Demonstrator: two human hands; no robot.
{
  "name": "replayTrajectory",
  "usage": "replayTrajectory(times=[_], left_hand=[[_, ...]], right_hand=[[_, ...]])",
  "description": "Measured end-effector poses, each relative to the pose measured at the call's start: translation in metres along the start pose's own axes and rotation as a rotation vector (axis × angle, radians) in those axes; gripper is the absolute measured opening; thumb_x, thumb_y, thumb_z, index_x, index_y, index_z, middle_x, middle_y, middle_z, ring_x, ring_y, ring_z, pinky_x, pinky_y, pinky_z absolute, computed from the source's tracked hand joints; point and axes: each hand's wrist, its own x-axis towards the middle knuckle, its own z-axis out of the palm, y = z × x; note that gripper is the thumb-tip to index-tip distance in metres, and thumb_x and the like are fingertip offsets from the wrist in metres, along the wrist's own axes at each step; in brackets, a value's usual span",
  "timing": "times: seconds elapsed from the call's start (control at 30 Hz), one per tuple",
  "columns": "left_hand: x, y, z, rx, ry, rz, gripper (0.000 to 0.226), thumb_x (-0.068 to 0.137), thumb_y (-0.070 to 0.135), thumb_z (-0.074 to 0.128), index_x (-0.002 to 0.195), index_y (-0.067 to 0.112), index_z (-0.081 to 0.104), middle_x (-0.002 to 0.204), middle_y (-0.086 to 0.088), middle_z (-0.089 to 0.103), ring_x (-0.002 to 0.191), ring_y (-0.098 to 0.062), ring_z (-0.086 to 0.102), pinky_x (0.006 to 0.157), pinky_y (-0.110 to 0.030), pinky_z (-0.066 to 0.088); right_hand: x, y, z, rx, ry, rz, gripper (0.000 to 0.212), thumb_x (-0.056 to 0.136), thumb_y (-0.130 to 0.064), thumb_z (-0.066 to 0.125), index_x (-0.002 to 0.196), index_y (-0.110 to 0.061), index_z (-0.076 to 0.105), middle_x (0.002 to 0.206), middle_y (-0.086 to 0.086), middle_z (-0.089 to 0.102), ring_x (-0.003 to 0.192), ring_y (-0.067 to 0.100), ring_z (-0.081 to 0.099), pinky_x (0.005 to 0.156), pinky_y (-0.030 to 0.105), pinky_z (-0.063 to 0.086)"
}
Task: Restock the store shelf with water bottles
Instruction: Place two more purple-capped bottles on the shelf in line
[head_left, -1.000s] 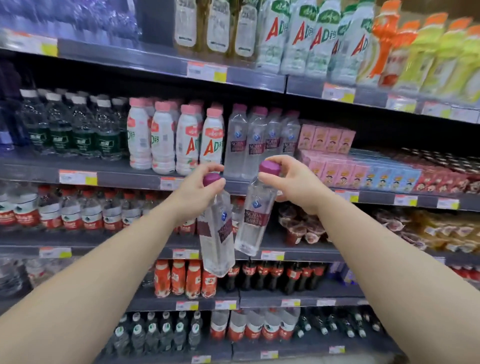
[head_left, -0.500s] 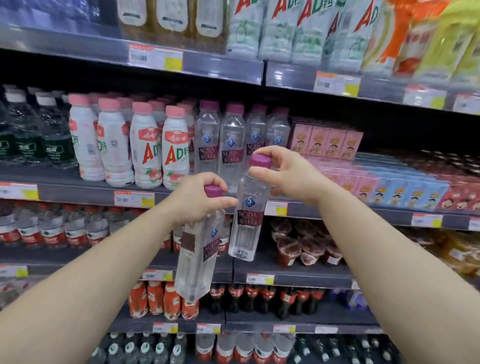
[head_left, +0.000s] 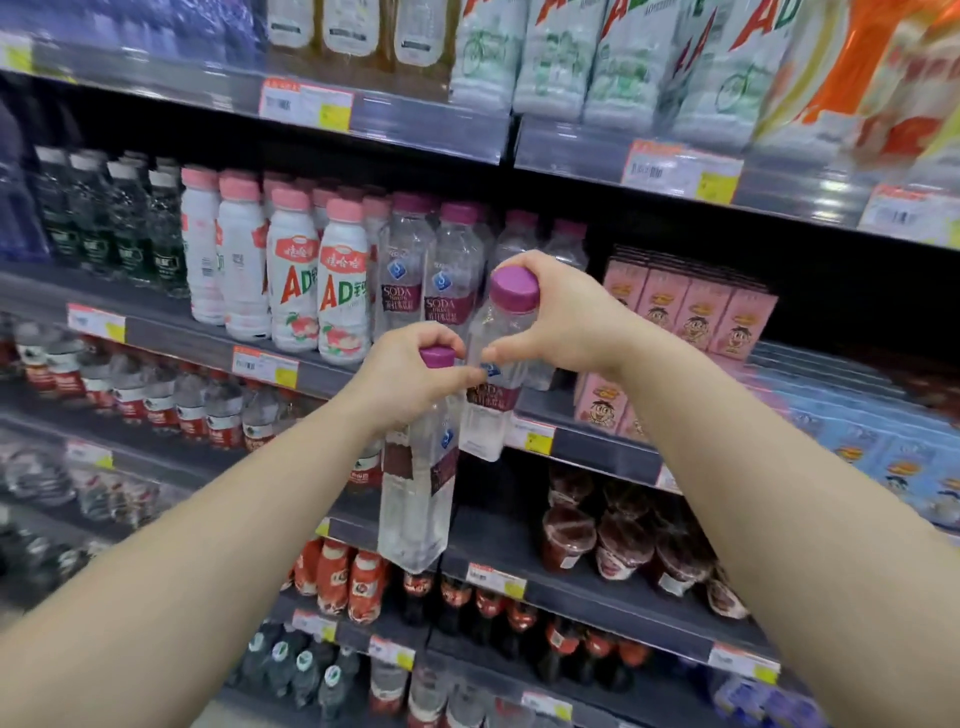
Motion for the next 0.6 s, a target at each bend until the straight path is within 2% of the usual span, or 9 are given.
replayTrajectory(times=[0.17,0.3,0.5,0.6], left_hand=[[0.0,0.008,-0.007,-0.025,0.025,-0.015,0.027,0.075,0.034,0.081,0.09,0.019,0.064,0.078,0.006,0.061,0.057,-0.008,0.053,0.045,-0.013,0.043],[-0.001,-0.002,-0.019,0.045,0.04,-0.019,0.027,0.076,0.034,0.08,0.091,0.019,0.063,0.081,0.004,0.06,0.06,-0.01,0.054,0.046,-0.011,0.042],[-0.003,-0.014,-0.03,0.081,0.052,-0.032,0.027,0.074,0.033,0.082,0.088,0.019,0.064,0.08,0.004,0.061,0.062,-0.008,0.055,0.048,-0.01,0.041],[-0.002,-0.019,-0.037,0.091,0.032,-0.028,0.028,0.073,0.037,0.082,0.089,0.021,0.064,0.082,0.001,0.064,0.063,-0.01,0.058,0.053,-0.017,0.044]], right_hand=[[0.004,0.009,0.002,0.151,0.236,0.023,0.068,0.068,-0.03,0.083,0.127,-0.028,0.048,0.107,-0.012,0.056,0.093,0.007,0.055,0.079,0.019,0.041],[0.01,0.008,-0.012,0.194,0.386,-0.058,0.073,0.073,-0.028,0.079,0.136,-0.027,0.043,0.12,-0.011,0.055,0.102,0.007,0.054,0.087,0.017,0.039],[0.025,0.011,-0.019,0.09,0.387,-0.072,0.078,0.077,-0.023,0.077,0.143,-0.024,0.037,0.12,-0.013,0.049,0.106,0.005,0.049,0.086,0.01,0.034],[0.027,0.024,-0.004,0.094,0.345,-0.02,0.077,0.078,-0.023,0.077,0.143,-0.026,0.036,0.12,-0.013,0.049,0.105,0.007,0.05,0.082,0.011,0.035]])
